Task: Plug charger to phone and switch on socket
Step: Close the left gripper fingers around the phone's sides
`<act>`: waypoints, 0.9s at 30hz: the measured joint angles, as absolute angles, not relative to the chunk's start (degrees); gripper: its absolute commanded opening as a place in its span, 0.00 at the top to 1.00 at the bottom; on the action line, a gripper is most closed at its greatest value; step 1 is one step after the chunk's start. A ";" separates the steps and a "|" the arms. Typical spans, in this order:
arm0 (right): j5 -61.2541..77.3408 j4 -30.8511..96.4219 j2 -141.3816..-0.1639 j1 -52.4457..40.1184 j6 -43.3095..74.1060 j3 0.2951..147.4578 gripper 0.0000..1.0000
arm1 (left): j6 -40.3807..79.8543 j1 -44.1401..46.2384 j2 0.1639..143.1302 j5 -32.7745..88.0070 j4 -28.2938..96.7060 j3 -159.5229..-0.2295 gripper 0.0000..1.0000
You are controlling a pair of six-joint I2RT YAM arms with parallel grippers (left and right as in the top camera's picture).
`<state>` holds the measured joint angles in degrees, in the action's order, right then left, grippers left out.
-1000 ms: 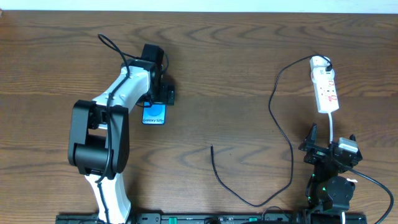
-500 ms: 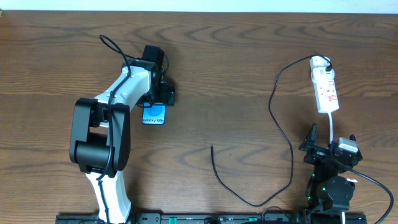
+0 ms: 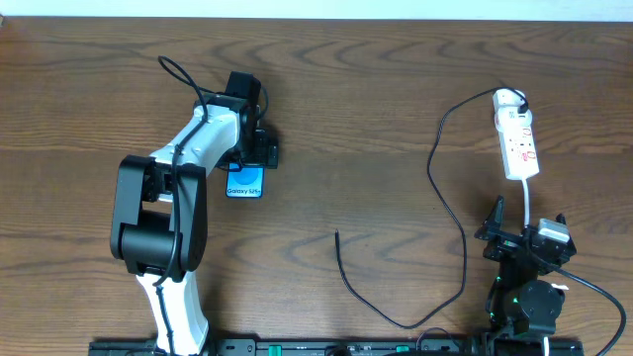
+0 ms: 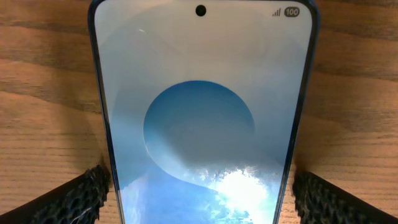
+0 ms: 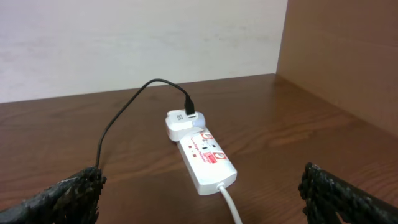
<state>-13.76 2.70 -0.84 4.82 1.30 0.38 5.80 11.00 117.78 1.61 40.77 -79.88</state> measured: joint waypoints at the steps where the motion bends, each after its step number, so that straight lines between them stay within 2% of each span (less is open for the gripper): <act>1: -13.76 2.70 -0.84 4.82 1.30 0.38 0.01 | 5.80 11.00 117.78 1.61 40.77 -79.88 0.02; 27: -13.76 2.70 -0.84 4.82 1.30 0.38 0.01 | 5.80 11.00 117.89 2.24 40.03 -79.85 0.02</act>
